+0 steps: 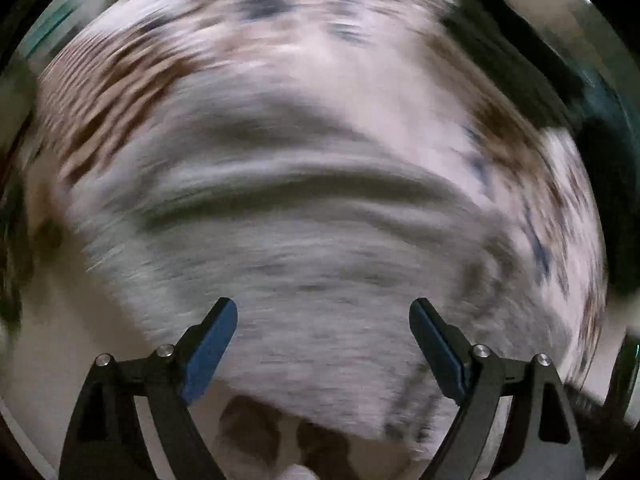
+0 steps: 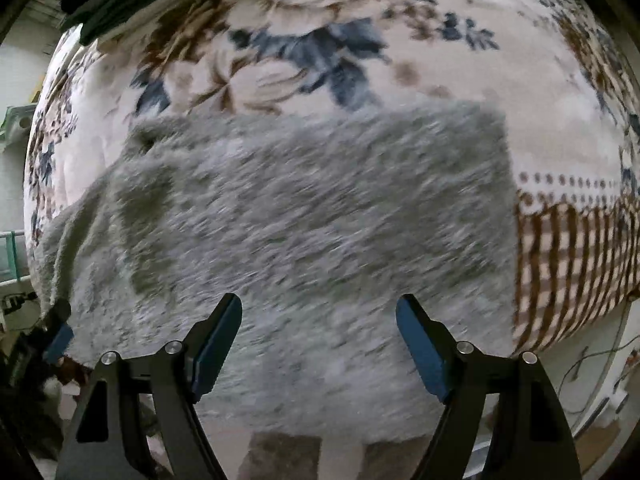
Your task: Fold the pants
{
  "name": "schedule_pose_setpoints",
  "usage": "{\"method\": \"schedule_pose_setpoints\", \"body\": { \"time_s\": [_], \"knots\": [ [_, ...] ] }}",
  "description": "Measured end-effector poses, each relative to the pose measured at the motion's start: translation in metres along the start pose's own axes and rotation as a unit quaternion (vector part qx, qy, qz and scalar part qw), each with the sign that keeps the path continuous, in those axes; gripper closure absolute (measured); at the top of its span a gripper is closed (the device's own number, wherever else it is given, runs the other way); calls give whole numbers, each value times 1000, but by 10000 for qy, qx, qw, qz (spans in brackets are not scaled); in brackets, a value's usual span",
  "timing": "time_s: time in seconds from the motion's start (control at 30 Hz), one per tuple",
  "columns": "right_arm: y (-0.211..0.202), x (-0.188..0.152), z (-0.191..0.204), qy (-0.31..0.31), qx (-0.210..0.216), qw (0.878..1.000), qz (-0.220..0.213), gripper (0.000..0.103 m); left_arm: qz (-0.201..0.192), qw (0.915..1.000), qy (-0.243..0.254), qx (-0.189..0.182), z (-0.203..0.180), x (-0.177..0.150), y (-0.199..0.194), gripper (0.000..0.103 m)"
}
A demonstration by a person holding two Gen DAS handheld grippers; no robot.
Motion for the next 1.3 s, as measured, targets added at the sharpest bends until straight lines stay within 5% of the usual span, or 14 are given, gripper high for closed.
{"method": "schedule_pose_setpoints", "body": {
  "time_s": [0.1, 0.17, 0.3, 0.43, 0.57, 0.73, 0.97, 1.1, 1.17, 1.3],
  "knots": [
    [11, -9, 18, -98, -156, 9998, 84, 21, -107, 9911, -1299, -261, 55, -4, 4, 17],
    [17, -13, 31, -193, -242, 9994, 120, 21, -319, 9758, -2094, -537, 87, -1, 8, 17],
    [29, -14, 62, -439, -431, 9980, 115, 21, -730, 9617, -2516, -804, 116, 19, 20, 17],
    [35, -10, 87, -605, -513, 9968, 50, 21, -584, 9564, -2730, -853, 136, 28, 48, 17],
    [41, -7, 110, -593, -502, 9969, 80, 21, -825, 9547, -2671, -1021, 141, 25, 28, 17],
    [48, -15, 119, -606, -625, 9961, 151, 21, -1095, 9616, -2400, -756, 149, 9, 13, 17],
    [55, -26, 109, -548, -656, 9961, 206, 21, -1439, 9634, -2054, -949, 152, 58, 33, 19],
    [66, -28, 103, -497, -663, 9963, 241, 21, -1570, 9703, -1582, -943, 135, 87, 35, 39],
    [69, -27, 103, -441, -650, 9966, 253, 21, -1541, 9735, -1394, -953, 126, 93, 37, 66],
    [68, -24, 97, -360, -637, 9971, 207, 21, -1578, 9774, -1133, -836, 117, 96, 26, 74]
  ]
}}
Point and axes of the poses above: each gripper's, at about its wrist camera, not at the fingertips, and y roughly the way its jaws point, z to its left, x to its top, the point moved 10 cm from there along y, roughly the way its jaws point, and after that the axes turned 11 degrees about y, right-handed, at the moved point
